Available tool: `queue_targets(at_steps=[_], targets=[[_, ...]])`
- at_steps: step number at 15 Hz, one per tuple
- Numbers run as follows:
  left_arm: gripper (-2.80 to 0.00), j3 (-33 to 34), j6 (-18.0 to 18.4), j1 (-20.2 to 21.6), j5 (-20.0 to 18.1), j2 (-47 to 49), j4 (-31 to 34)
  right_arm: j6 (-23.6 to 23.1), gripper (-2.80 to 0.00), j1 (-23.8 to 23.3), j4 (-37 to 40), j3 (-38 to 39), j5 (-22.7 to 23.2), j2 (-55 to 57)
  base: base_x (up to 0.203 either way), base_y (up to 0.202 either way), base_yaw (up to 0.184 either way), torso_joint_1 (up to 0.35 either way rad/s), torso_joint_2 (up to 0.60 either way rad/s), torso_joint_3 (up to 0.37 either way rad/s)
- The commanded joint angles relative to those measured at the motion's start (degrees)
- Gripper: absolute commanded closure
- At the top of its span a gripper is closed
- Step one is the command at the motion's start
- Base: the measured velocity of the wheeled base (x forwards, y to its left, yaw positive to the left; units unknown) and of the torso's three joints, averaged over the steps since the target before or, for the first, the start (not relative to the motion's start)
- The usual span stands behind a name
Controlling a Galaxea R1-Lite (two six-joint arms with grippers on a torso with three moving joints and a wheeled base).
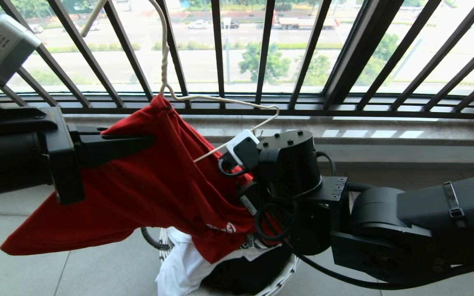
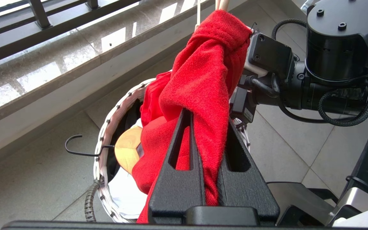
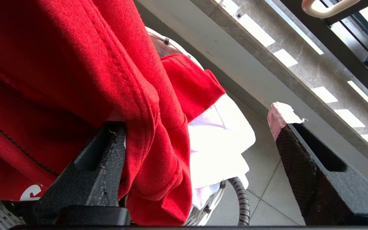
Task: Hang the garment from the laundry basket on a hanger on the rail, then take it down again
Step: Hang the clothes on the clothes rack
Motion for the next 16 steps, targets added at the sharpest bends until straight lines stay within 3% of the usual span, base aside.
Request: queue_targets(at_steps=[1,4,6,8,11,16], targets=[[0.00,0.0,0.0,0.0,-0.1,0.0,-0.1,-0.1,0.00,0.0,-0.1,-0.2,-0.2,0.3,0.000,0.000,0.000,0.000,0.00,0.000],[0.00,0.0,0.0,0.0,-0.1,-0.1,-0.1,0.1,0.00,-0.3,-0.1,-0.8,1.3,0.8,0.000,0.000,0.000,0.000,0.00,0.000],[0.00,0.0,0.0,0.0,-0.1,-0.3,-0.1,0.5,0.00,-1.1,-0.1,-1.5,4.9,1.2,0.000,0.000,0.000,0.000,0.00,0.000],[0.00,-0.3,-0.3,0.0,-0.1,-1.2,-0.1,2.0,0.00,-3.6,0.0,-2.9,10.0,1.3,0.000,0.000,0.000,0.000,0.00,0.000],[0.00,-0.1,-0.3,0.0,-0.1,-1.9,-0.1,2.6,0.00,-8.1,0.5,-5.2,13.5,1.3,0.000,0.000,0.000,0.000,0.00,0.000],[0.00,-0.1,-0.3,0.0,-0.1,-1.9,-0.1,2.9,0.00,-11.6,3.2,-6.2,18.4,0.3,0.000,0.000,0.000,0.000,0.00,0.000]])
